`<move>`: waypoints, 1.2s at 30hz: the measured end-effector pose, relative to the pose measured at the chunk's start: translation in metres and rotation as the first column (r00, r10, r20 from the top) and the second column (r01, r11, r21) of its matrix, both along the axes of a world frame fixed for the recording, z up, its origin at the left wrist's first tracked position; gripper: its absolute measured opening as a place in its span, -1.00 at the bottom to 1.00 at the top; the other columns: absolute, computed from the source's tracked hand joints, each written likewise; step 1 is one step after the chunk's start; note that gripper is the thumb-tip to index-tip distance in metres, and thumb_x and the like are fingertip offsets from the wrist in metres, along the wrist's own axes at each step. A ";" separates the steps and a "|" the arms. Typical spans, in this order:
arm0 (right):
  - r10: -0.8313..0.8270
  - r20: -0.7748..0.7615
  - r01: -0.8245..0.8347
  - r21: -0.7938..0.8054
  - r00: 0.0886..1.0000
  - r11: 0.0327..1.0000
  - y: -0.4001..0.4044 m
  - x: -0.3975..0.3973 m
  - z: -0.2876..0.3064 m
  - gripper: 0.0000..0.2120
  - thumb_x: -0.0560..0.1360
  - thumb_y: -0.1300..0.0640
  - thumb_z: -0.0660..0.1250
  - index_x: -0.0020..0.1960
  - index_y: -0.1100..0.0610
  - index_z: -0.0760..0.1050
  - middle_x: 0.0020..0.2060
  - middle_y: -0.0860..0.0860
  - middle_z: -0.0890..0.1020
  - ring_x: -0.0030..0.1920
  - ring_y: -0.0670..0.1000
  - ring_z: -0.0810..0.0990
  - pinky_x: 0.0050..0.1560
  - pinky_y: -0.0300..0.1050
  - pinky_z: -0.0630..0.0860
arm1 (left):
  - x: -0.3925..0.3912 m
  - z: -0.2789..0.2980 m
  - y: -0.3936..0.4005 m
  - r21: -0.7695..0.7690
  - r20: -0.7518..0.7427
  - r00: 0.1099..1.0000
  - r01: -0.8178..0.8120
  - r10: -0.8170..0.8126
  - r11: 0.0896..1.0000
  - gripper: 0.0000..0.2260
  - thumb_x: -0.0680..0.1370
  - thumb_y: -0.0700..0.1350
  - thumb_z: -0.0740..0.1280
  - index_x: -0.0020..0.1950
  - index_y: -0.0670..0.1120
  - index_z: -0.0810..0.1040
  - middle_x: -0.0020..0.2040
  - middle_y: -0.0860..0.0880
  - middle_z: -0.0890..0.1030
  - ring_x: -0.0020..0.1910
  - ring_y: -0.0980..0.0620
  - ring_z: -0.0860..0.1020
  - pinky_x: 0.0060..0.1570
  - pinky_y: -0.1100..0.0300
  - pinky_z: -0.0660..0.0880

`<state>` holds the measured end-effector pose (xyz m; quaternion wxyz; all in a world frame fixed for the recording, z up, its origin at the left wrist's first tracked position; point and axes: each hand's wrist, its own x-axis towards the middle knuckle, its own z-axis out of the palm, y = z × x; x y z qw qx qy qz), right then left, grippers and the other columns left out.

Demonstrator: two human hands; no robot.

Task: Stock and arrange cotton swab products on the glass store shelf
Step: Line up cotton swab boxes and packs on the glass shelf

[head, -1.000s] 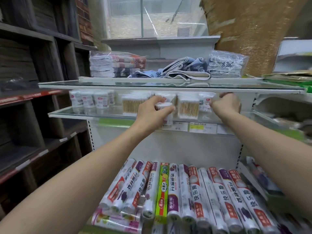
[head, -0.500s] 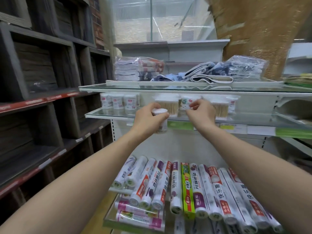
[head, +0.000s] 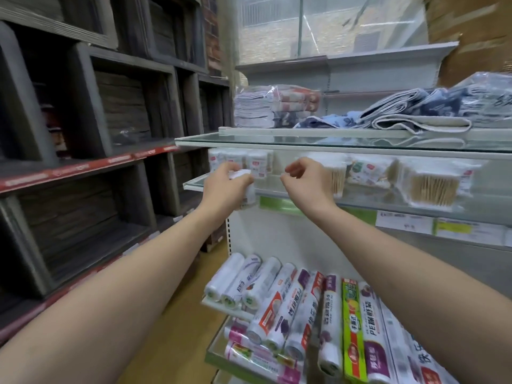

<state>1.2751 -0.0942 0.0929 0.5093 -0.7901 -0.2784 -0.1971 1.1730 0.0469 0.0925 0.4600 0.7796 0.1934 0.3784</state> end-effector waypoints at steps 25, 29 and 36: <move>-0.276 0.032 0.275 0.043 0.961 0.961 0.151 0.006 0.002 -0.92 0.48 0.07 0.37 -0.07 0.01 0.63 -0.19 -0.10 0.67 -0.07 0.03 0.63 0.05 0.04 0.58 | 0.065 0.007 0.204 0.166 -0.130 0.938 0.340 -0.321 0.926 -0.40 0.53 0.09 0.47 0.49 -0.08 0.38 0.20 -0.02 0.56 -0.02 0.09 0.58 0.08 0.18 0.55; -0.312 0.013 0.312 0.012 0.950 0.950 0.160 0.008 0.000 -0.93 0.48 0.08 0.37 -0.05 0.00 0.61 -0.18 -0.10 0.66 -0.05 0.02 0.63 0.06 0.04 0.58 | 0.082 -0.001 0.228 0.148 -0.088 0.938 0.345 -0.335 0.927 -0.47 0.48 0.09 0.52 0.41 -0.01 0.53 0.26 -0.10 0.52 0.04 0.04 0.63 0.05 0.24 0.59; -0.364 0.004 0.364 -0.027 0.931 0.931 0.173 0.012 -0.002 -0.89 0.45 0.10 0.37 -0.05 0.02 0.64 -0.16 -0.06 0.69 -0.04 0.03 0.64 0.07 0.03 0.58 | 0.098 -0.003 0.241 0.075 -0.056 0.941 0.337 -0.334 0.938 -0.61 0.56 0.00 0.44 0.39 0.06 0.50 0.18 -0.07 0.59 0.11 -0.09 0.62 0.17 -0.02 0.60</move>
